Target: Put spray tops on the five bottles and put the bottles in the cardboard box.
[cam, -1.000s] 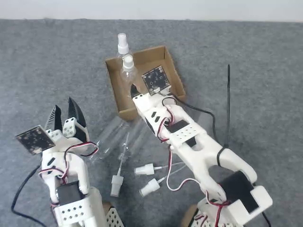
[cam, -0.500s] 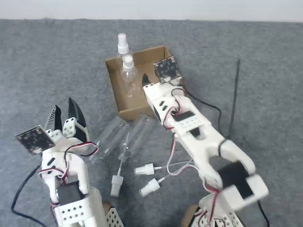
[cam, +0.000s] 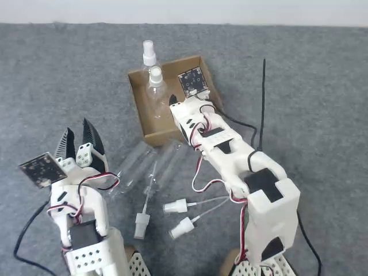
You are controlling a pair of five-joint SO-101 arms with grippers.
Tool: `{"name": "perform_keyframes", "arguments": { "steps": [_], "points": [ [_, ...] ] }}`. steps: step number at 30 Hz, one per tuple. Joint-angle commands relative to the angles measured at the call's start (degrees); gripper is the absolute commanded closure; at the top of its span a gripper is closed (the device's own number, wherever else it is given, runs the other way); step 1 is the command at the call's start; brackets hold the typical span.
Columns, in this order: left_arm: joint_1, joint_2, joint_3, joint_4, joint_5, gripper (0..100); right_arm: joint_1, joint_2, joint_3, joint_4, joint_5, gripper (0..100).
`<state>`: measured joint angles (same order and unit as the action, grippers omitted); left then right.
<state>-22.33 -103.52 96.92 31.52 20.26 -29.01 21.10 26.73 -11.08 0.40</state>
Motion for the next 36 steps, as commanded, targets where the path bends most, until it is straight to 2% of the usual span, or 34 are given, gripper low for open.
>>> {"name": "perform_keyframes", "arguments": {
  "steps": [1, 10, 31, 36],
  "points": [
    [-0.18, -0.70, -0.40, 0.18, 0.70, 85, -2.07, -1.01, -3.60, 0.57, -0.26, 91.6],
    [-0.18, -0.70, -0.40, 0.18, 0.70, 85, -1.27, -2.33, -3.25, 1.45, 1.32, 91.6],
    [-0.26, -0.70, -0.40, 0.18, 0.70, 85, 2.77, -24.48, -3.34, 33.63, 2.90, 88.8],
    [0.09, -0.70, -0.40, 0.09, -3.87, 85, 3.56, -31.08, -3.52, 41.36, 2.99, 85.5]
  ]
}}
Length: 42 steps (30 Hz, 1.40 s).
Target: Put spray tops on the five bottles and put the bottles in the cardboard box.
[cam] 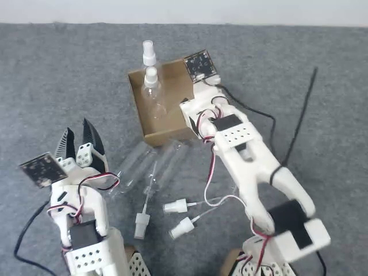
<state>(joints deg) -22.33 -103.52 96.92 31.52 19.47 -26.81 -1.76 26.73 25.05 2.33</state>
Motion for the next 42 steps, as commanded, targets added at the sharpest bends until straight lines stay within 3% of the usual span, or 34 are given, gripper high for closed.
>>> {"name": "perform_keyframes", "arguments": {
  "steps": [1, 7, 17, 23, 33, 38, 42],
  "points": [
    [0.09, -0.70, -0.40, 0.09, -3.52, 85, 1.89, -9.45, -3.52, 6.20, 1.05, 85.4],
    [-0.18, -0.79, -0.40, 0.00, -3.69, 85, 4.70, -15.25, -3.87, 10.95, 3.16, 85.3],
    [-0.18, -0.79, -0.40, 0.09, -3.78, 85, 4.97, -19.21, -12.92, 32.75, 5.19, 85.0],
    [0.00, -0.79, -0.40, 0.09, -3.78, 85, 6.02, -19.47, -11.69, 39.87, 5.36, 85.0],
    [0.09, -0.70, -0.40, 0.18, -3.78, 85, 11.38, -19.03, -5.27, 40.04, 7.47, 85.7],
    [0.09, -0.70, -0.40, 1.05, -3.78, 85, 11.38, -17.71, -3.16, 37.05, 8.26, 96.2],
    [0.09, -0.70, -0.40, 1.14, -3.78, 85, 11.47, -12.00, -3.16, 34.07, 8.35, 97.1]
  ]
}}
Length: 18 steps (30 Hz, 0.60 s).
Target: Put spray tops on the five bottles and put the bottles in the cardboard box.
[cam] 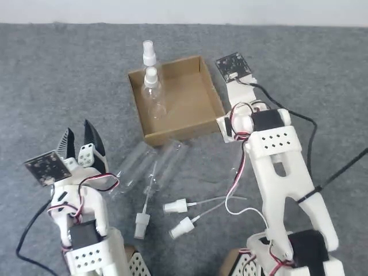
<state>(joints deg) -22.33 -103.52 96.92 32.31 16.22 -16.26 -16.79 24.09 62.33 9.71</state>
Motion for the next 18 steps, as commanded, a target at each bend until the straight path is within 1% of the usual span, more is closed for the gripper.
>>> {"name": "perform_keyframes", "arguments": {
  "steps": [1, 5, 9, 12, 18],
  "points": [
    [0.09, -0.70, -0.40, 0.53, -0.53, 85, 0.92, 4.88, -0.62, -4.09, 0.97, 97.1],
    [0.09, -0.70, -0.40, 0.53, -0.53, 85, 3.38, 11.65, -0.62, -9.27, 1.14, 97.1],
    [0.09, -0.70, -0.40, 0.53, -0.53, 85, 7.16, 17.36, -0.62, -12.79, 6.68, 97.1],
    [0.09, -0.70, -0.40, 0.53, -0.53, 85, 9.10, 20.18, -0.62, -12.70, 8.88, 97.1],
    [0.09, -0.70, -0.40, 0.53, -0.53, 85, 13.05, 22.11, -0.53, -12.53, 10.02, 97.1]
  ]
}}
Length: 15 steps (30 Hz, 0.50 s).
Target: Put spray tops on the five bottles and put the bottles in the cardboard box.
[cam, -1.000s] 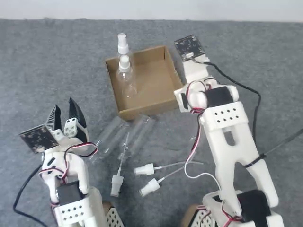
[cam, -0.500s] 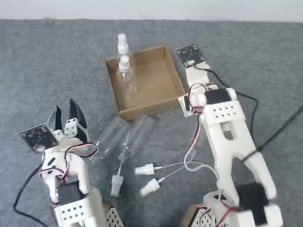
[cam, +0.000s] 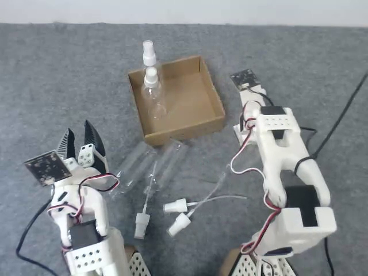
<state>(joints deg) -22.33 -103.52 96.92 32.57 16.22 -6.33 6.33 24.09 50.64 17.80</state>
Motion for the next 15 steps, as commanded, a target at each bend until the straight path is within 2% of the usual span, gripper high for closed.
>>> {"name": "perform_keyframes", "arguments": {
  "steps": [1, 10, 15],
  "points": [
    [0.09, -0.70, -0.40, 0.26, -0.53, 85, 3.82, -1.01, -0.44, -0.84, 3.08, 97.1],
    [0.09, -0.70, -0.40, 0.26, -0.53, 85, 7.69, -1.27, -0.53, 9.36, 9.67, 97.1],
    [0.09, -0.70, -0.40, 0.26, -0.53, 85, 9.36, -1.36, -0.53, 13.76, 10.81, 97.1]
  ]
}}
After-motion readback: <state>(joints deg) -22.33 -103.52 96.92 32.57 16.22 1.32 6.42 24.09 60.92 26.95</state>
